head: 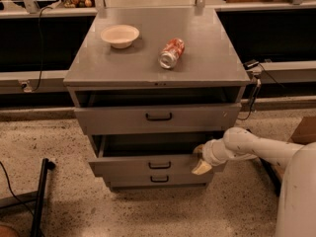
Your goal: Open middle drawer
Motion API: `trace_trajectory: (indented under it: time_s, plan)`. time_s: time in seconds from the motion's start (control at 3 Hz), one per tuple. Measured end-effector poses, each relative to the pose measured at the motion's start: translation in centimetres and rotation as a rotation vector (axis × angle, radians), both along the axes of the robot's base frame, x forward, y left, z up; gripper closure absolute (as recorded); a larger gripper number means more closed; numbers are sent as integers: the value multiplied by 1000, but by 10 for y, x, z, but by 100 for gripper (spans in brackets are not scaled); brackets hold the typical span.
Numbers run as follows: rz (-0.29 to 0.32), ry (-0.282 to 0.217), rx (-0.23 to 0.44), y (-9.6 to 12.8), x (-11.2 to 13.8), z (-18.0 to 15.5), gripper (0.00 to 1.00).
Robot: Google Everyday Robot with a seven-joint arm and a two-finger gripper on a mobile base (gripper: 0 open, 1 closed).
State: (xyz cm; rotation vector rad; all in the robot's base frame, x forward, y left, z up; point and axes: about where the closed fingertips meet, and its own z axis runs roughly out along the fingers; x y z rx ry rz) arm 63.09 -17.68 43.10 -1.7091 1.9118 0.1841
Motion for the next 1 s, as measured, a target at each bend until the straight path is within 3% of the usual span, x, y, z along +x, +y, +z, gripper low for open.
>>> trace_trajectory:
  time_s: [0.33, 0.67, 1.0]
  plan:
    - [0, 0, 0, 0, 0, 0, 7]
    - [1, 2, 1, 1, 0, -1, 0]
    - [1, 2, 1, 1, 0, -1, 0]
